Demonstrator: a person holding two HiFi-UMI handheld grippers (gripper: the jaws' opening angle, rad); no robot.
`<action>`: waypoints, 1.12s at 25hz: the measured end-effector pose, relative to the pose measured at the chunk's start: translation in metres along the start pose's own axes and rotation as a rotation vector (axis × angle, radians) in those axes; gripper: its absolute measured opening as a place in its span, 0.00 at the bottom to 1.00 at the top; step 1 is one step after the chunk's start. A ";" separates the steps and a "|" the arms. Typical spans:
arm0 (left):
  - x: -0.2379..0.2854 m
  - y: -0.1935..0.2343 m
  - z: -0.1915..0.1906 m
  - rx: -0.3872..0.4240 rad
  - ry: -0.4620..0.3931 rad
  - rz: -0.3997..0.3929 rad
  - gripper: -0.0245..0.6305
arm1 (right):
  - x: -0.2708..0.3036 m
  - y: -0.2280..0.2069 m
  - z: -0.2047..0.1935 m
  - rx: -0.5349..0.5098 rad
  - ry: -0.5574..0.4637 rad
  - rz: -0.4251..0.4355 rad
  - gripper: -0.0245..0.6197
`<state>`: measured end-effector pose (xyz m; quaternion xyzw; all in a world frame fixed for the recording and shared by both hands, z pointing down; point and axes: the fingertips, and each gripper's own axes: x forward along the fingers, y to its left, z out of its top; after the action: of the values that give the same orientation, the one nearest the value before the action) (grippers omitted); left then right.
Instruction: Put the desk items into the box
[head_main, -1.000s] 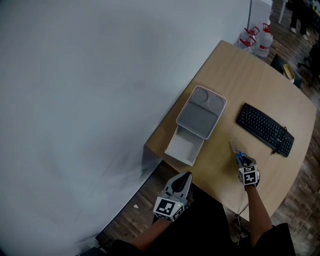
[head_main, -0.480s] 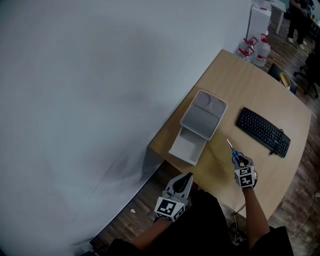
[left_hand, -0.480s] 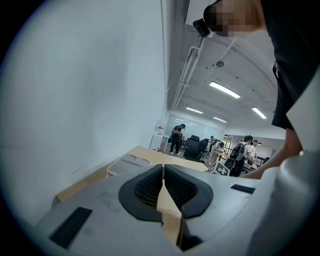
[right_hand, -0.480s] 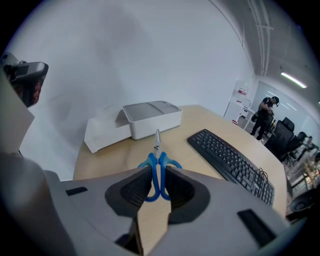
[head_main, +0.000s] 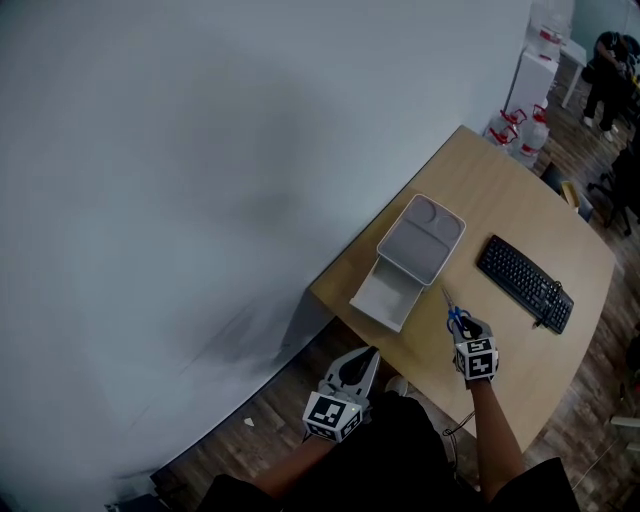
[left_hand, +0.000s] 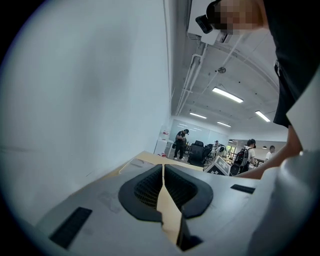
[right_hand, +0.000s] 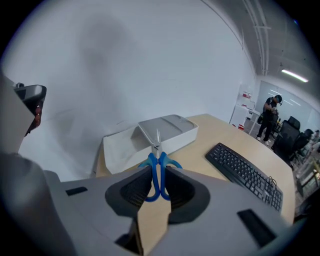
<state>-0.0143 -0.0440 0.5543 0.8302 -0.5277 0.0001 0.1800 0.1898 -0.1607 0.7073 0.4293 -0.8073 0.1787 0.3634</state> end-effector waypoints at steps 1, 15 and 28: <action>-0.003 0.003 0.001 0.000 -0.003 0.008 0.07 | 0.002 0.008 0.005 -0.010 -0.001 0.013 0.26; -0.048 0.045 -0.001 -0.033 -0.031 0.180 0.07 | 0.070 0.100 0.042 -0.127 0.030 0.166 0.26; -0.075 0.067 -0.009 -0.060 -0.009 0.275 0.07 | 0.133 0.127 0.031 -0.095 0.172 0.143 0.26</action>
<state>-0.1044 -0.0010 0.5687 0.7444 -0.6369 0.0054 0.2006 0.0232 -0.1820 0.7875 0.3360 -0.8094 0.2017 0.4375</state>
